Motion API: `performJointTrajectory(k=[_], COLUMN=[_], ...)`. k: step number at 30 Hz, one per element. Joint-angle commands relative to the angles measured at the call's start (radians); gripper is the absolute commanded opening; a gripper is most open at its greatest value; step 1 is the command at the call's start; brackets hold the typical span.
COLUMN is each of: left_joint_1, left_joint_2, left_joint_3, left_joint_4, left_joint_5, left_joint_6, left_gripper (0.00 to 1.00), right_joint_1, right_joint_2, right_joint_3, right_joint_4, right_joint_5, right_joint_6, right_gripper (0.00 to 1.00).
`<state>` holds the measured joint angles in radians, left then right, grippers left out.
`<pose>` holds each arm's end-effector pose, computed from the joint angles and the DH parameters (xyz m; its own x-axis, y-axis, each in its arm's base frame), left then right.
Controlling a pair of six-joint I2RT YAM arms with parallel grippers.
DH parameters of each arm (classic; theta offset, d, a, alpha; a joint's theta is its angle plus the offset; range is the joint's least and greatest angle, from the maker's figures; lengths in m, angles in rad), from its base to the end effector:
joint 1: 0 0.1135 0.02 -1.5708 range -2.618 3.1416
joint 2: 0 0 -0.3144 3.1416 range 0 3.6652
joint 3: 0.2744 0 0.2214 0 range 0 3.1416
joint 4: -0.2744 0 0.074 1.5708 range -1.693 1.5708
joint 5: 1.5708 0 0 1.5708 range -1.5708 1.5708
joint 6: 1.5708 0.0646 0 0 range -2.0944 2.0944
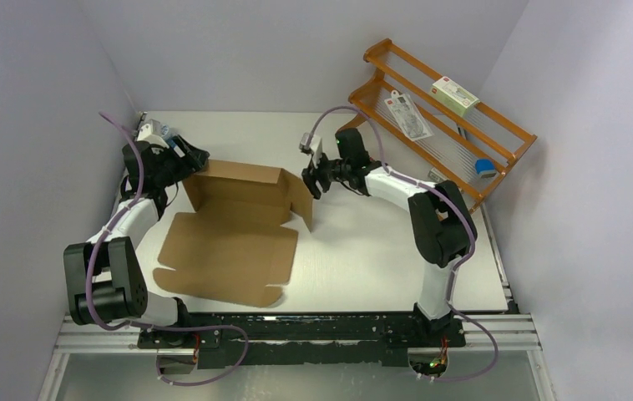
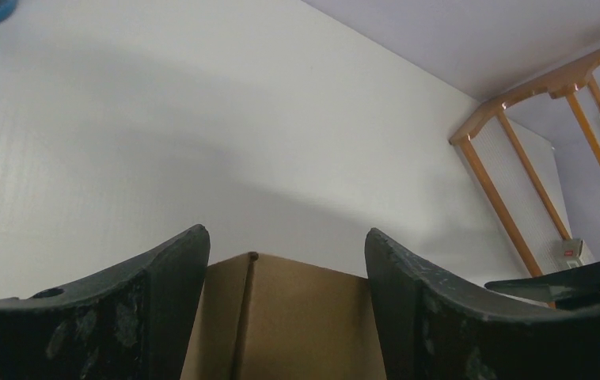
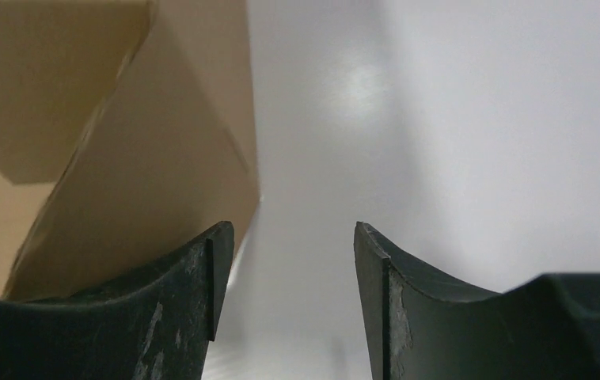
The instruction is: Fold the paper box
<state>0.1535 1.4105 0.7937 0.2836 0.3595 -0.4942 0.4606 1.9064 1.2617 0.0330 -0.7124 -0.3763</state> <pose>0.3053 0.0242 0.3056 -0.3725 -0.5069 -0.7774 0.0099 0.8354 -0.5495 0.3669 0.2292 0.2597 -0.1787 -0.3991 -0.8993 -0.9477 0.3155 0.0483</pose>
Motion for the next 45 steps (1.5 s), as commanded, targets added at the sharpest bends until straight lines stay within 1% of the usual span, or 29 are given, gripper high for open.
performJointTrajectory(k=[1,4,7,9,12,13,17,24,27,29,31,34,37,40,45], left_joint_1=[-0.003,-0.004,-0.009,-0.012,-0.014,-0.016,-0.020,-0.024,-0.031,-0.035,-0.042,-0.055,-0.065,-0.076,-0.095], left_joint_2=[0.012,0.010,-0.005,-0.014,-0.014,-0.011,-0.008,-0.021,-0.026,-0.030,-0.036,-0.043,-0.046,-0.050,-0.049], left_joint_3=[-0.014,-0.021,-0.024,-0.025,-0.024,-0.022,-0.016,-0.011,-0.014,-0.016,-0.014,-0.010,-0.011,-0.016,-0.021], left_joint_4=[-0.029,-0.019,-0.024,-0.029,-0.031,-0.031,-0.033,-0.040,-0.033,-0.025,-0.024,-0.029,-0.026,-0.020,-0.003], left_joint_5=[0.064,0.075,0.070,0.061,0.060,0.062,0.064,0.070,0.078,0.090,0.095,0.093,0.095,0.103,0.121], left_joint_6=[-0.001,-0.011,-0.010,-0.007,-0.006,-0.006,-0.004,-0.008,-0.017,-0.025,-0.030,-0.030,-0.034,-0.041,-0.060], left_gripper=[0.76,0.75,0.75,0.75,0.75,0.75,0.75,0.76,0.76,0.76,0.76,0.75,0.75,0.75,0.75], right_joint_1=[0.034,0.048,0.060,0.059,0.048,0.041,0.041,0.078,0.106,0.133,0.160,0.193,0.223,0.250,0.261], right_joint_2=[-0.016,-0.019,-0.030,-0.051,-0.122,-0.145,-0.241,-0.349,-0.343,-0.322,-0.298,-0.254,-0.218,-0.204,-0.213], right_joint_3=[-0.019,-0.035,-0.047,-0.070,-0.140,-0.159,-0.231,-0.384,-0.401,-0.392,-0.381,-0.352,-0.328,-0.330,-0.396], right_joint_4=[0.048,0.062,0.039,0.029,0.040,0.026,-0.019,0.159,0.214,0.228,0.255,0.293,0.316,0.343,0.512], right_joint_5=[-0.116,-0.147,-0.113,-0.041,0.112,0.127,0.100,-0.054,-0.088,-0.079,-0.065,-0.048,-0.044,0.018,0.193], right_joint_6=[-0.092,-0.083,-0.070,-0.045,-0.008,-0.014,-0.030,0.098,0.134,0.152,0.168,0.213,0.230,0.231,0.289], right_gripper=[0.60,0.59,0.58,0.57,0.57,0.57,0.58,0.58,0.58,0.57,0.55,0.48,0.44,0.41,0.42])
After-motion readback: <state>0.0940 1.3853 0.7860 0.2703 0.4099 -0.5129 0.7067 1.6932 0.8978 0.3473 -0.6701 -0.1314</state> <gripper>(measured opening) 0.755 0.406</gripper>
